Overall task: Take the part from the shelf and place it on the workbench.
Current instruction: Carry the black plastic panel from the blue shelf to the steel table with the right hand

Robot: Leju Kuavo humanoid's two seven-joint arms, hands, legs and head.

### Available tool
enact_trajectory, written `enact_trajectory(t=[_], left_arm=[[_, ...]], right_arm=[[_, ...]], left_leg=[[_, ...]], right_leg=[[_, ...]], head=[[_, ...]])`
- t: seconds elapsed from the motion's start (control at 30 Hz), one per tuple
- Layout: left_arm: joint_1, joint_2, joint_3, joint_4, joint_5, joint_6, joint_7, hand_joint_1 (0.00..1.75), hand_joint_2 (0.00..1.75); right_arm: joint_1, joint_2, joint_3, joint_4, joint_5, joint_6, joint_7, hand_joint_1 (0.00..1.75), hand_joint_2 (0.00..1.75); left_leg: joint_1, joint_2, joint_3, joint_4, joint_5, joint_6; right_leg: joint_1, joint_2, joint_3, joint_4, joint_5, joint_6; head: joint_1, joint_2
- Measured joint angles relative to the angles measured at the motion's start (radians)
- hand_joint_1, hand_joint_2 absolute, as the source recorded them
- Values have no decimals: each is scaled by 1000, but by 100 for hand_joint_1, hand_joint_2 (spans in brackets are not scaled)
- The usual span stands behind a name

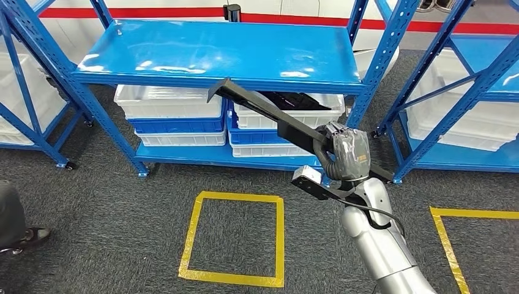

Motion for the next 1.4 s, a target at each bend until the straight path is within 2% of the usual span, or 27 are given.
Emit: enact_trajectory(t=[0.07,0.1,0.13,0.2,0.23,0.27,0.3,0.4,0.43,0.5,0.57,0.6,0.63,0.67,0.73,0.8,0.9,0.97,1.0,1.07,1.1,1.13,1.17,1.23,1.27,1.3,1.4], left_arm=[[-2,-3,0,0,-5,-4,1,0,175],[-2,-4,0,0,-6,-6,2,0,175],[-2,-4,0,0,-8,-7,4,0,175],[-2,-6,0,0,-12,-10,5,0,175],[-3,-6,0,0,-14,-12,6,0,175],[-4,-6,0,0,-17,-14,7,0,175],[-5,-7,-1,-1,-20,-16,8,0,175],[-6,-7,-3,-1,-29,-19,12,0,175],[-6,-7,-5,-1,-32,-20,13,0,175],[-7,-8,-7,-1,-38,-24,17,0,175],[-9,-10,-9,-1,-44,-29,22,0,175],[-9,-10,-9,-1,-46,-31,24,0,175],[-9,-10,-10,-1,-48,-33,26,0,175],[-10,-10,-11,-1,-50,-34,27,0,175],[-16,-9,-13,-1,-55,-35,29,0,175],[-23,-8,-15,-2,-58,-35,30,0,175],[-27,-7,-16,-4,-60,-36,30,0,175],[-30,-8,-16,-4,-62,-37,30,0,175],[-32,-9,-16,-5,-63,-38,30,0,175],[-34,-13,-17,-5,-67,-40,30,0,175],[-34,-14,-17,-5,-68,-41,30,0,175],[-33,-16,-18,-5,-69,-42,30,0,175],[-33,-18,-18,-5,-69,-42,31,0,175],[-33,-20,-19,-5,-70,-42,31,0,175],[-34,-20,-20,-5,-70,-42,31,0,175],[-35,-20,-20,-5,-70,-41,31,0,175],[-32,-18,-21,-5,-70,-41,31,0,175]], right_arm=[[11,-5,-4,-7,6,-4,8,168,175],[20,-8,-6,-10,9,-4,11,168,175],[27,-11,-7,-14,11,-4,12,168,175],[37,-17,-11,-25,11,-5,14,168,175],[41,-19,-12,-31,11,-6,15,168,175],[46,-23,-16,-39,11,-8,17,168,175],[53,-26,-19,-46,11,-10,20,168,175],[80,-33,-29,-69,15,-15,28,168,175],[88,-34,-32,-78,18,-16,31,168,175],[102,-36,-38,-97,26,-16,39,168,175],[119,-39,-46,-114,35,-16,47,168,175],[129,-39,-49,-122,39,-16,49,168,175],[138,-40,-53,-128,41,-16,50,168,175],[146,-41,-56,-136,42,-16,51,168,175],[160,-41,-61,-152,44,-16,52,168,175],[169,-41,-66,-167,47,-18,52,168,175],[185,-40,-72,-181,56,-18,54,168,175],[193,-41,-75,-190,62,-17,56,168,175],[196,-41,-77,-193,64,-17,57,168,175],[204,-42,-81,-195,65,-17,59,168,175],[211,-42,-82,-196,66,-17,59,168,175],[217,-43,-83,-196,67,-17,59,168,175],[222,-43,-84,-197,67,-17,59,168,175],[226,-45,-87,-200,67,-17,59,168,175],[228,-45,-89,-202,67,-17,59,168,175],[230,-45,-90,-205,67,-16,59,168,175],[238,-43,-91,-210,69,-10,59,168,175]], left_leg=[[-1,0,-11,0,7,2],[-1,0,-17,2,9,0],[0,0,-21,6,11,-1],[1,0,-32,20,11,-6],[-1,0,-38,29,9,-10],[-3,-1,-45,39,7,-14],[-6,-2,-51,47,6,-19],[-4,-4,-63,58,7,-30],[-1,-4,-69,72,-6,-35],[5,-4,-102,155,-68,-48],[9,-4,-153,289,-140,-56],[10,-4,-167,333,-157,-57],[11,-4,-163,340,-155,-54],[11,-4,-137,304,-135,-49],[6,-7,-50,162,-81,-28],[-4,-6,3,66,-55,-8],[-12,-4,8,38,-40,6],[-7,1,13,8,-16,11],[-5,3,13,-5,-4,11],[-6,4,1,-9,7,9],[-6,4,-6,-8,11,5],[-5,4,-12,-6,14,2],[-4,4,-17,-2,17,0],[0,5,-31,16,16,-8],[-1,4,-40,29,13,-14],[-2,4,-49,41,12,-19],[-3,2,-65,55,15,-30]], right_leg=[[-2,0,-53,132,-59,-1],[-3,0,-65,169,-72,4],[-4,0,-56,168,-69,12],[-10,-1,19,43,-28,33],[-10,-2,56,-22,-10,38],[-10,-1,81,-70,3,36],[-9,0,91,-90,8,29],[-9,2,85,-87,18,6],[-11,2,83,-87,22,-1],[-14,2,77,-88,30,-13],[-11,2,66,-87,36,-22],[-9,2,62,-87,39,-25],[-7,2,58,-87,42,-26],[-4,3,55,-87,45,-26],[0,3,53,-87,50,-24],[0,2,51,-89,56,-17],[-2,0,47,-96,67,1],[2,0,30,-73,49,5],[3,0,10,-31,23,2],[-2,0,-44,100,-42,0],[-4,0,-62,153,-63,4],[-7,-1,-63,172,-69,13],[-10,-1,-43,149,-59,24],[-18,-2,40,13,-19,46],[-20,0,73,-47,-3,49],[-19,1,92,-82,5,45],[-16,6,87,-84,14,19]], head=[[1,0],[1,0],[1,0],[2,0],[2,0],[2,0],[1,0],[0,0],[0,0],[-1,0],[-1,0],[-1,0],[-2,0],[-2,0],[-1,0],[0,0],[-2,0],[0,0],[1,0],[2,0],[3,0],[3,0],[3,0],[3,0],[4,0],[5,0],[6,0]])
